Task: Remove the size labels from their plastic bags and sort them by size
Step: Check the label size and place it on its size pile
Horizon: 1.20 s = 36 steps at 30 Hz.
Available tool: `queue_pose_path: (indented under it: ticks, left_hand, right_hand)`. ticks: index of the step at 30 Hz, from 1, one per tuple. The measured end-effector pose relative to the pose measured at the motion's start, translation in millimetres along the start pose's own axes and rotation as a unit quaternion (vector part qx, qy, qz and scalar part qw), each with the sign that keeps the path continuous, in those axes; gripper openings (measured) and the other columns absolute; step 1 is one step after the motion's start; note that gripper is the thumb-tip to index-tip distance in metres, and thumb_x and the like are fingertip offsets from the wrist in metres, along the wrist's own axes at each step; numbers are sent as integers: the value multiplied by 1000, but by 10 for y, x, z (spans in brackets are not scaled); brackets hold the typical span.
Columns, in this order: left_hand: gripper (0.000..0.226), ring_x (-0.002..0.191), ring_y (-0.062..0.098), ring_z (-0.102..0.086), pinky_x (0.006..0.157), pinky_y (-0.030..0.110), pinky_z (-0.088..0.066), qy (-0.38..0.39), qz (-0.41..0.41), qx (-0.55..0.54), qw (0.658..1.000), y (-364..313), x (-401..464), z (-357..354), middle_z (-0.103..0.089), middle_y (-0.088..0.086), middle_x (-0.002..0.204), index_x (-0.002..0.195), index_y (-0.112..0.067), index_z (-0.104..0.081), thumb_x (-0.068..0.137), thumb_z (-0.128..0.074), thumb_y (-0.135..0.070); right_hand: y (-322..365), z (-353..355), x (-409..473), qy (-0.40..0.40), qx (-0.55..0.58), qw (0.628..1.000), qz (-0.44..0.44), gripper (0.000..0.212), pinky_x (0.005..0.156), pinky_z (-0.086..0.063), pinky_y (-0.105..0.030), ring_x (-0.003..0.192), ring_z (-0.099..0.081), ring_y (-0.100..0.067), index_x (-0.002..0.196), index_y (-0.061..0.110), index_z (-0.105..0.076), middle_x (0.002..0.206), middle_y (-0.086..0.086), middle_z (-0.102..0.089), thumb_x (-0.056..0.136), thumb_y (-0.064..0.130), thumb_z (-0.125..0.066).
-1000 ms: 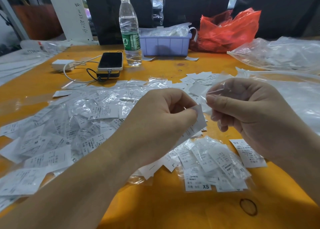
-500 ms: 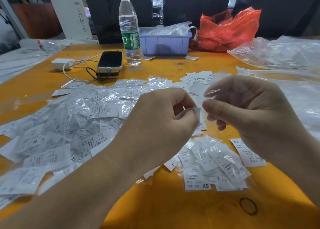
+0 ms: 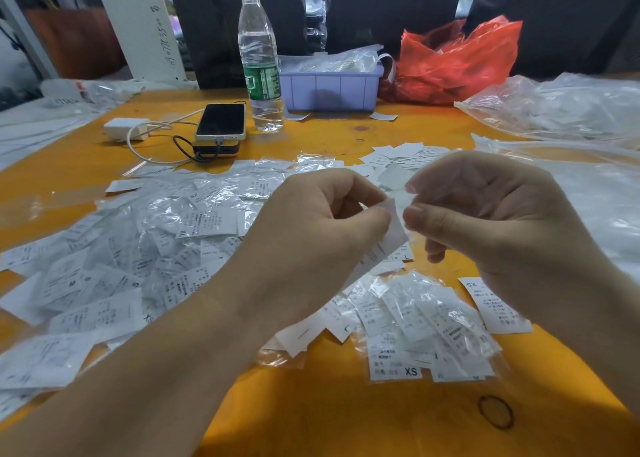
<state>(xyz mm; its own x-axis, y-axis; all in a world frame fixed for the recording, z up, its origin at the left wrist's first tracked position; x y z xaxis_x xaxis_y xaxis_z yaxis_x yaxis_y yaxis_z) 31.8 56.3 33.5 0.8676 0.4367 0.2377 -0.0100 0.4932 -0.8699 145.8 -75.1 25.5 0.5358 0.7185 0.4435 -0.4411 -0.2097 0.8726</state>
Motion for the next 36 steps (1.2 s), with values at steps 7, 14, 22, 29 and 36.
queue_pose_path:
  ticks: [7, 14, 22, 29, 36]
  left_hand:
    - [11, 67, -6, -61, 52, 7, -43, 0, 17, -54, 998, 7, 27, 13, -69, -17, 70, 77, -28, -72, 87, -68, -26]
    - [14, 62, 0, -61, 52, 14, -45, 18, 32, -107, 994, 25, 48, 18, -70, -12, 73, 78, -33, -75, 71, -66, -41]
    - [12, 62, 3, -59, 58, 24, -46, 19, 52, -143, 988, 39, 63, 23, -70, -9, 73, 74, -32, -75, 72, -66, -40]
    - [16, 54, 2, -56, 50, 15, -46, 13, 46, -154, 987, 35, 42, 7, -68, -6, 67, 76, -22, -72, 90, -63, -24]
    - [9, 68, -3, -62, 54, 9, -45, 14, -1, -91, 996, 1, 18, 9, -69, -14, 75, 82, -28, -70, 88, -65, -33]
  right_hand:
    - [-11, 7, 37, 17, 101, 990, -96, 18, 49, -51, -28, 53, -57, -21, 77, 10, -72, 66, -10, -66, 61, 18, -74]
    - [-38, -1, 45, 42, 107, 987, -116, 5, 51, -50, -26, 55, -57, -17, 73, 16, -75, 65, -5, -64, 68, 19, -74]
    - [-54, -31, 31, 93, 125, 976, -155, 15, 55, -50, -25, 58, -57, -14, 71, 17, -75, 67, -3, -65, 68, 31, -74]
    - [-55, -41, 26, 114, 123, 972, -164, 14, 56, -50, -24, 60, -58, -14, 73, 16, -76, 70, -5, -65, 72, 29, -72]
    - [-36, -38, 17, 100, 116, 977, -149, 19, 56, -50, -25, 61, -58, -15, 74, 14, -77, 69, -5, -64, 70, 32, -72]
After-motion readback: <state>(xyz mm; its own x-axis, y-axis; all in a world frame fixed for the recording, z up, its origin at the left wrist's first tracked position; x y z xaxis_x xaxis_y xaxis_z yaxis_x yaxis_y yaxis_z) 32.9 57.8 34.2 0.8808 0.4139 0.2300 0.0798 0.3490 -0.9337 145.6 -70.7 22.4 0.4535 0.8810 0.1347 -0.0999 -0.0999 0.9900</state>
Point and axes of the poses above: each hand's wrist, its own x-axis towards the middle knuckle, its own z-axis out of the back of the hand, y = z × x, the point moved 2 cm from there along x, towards the middle knuckle
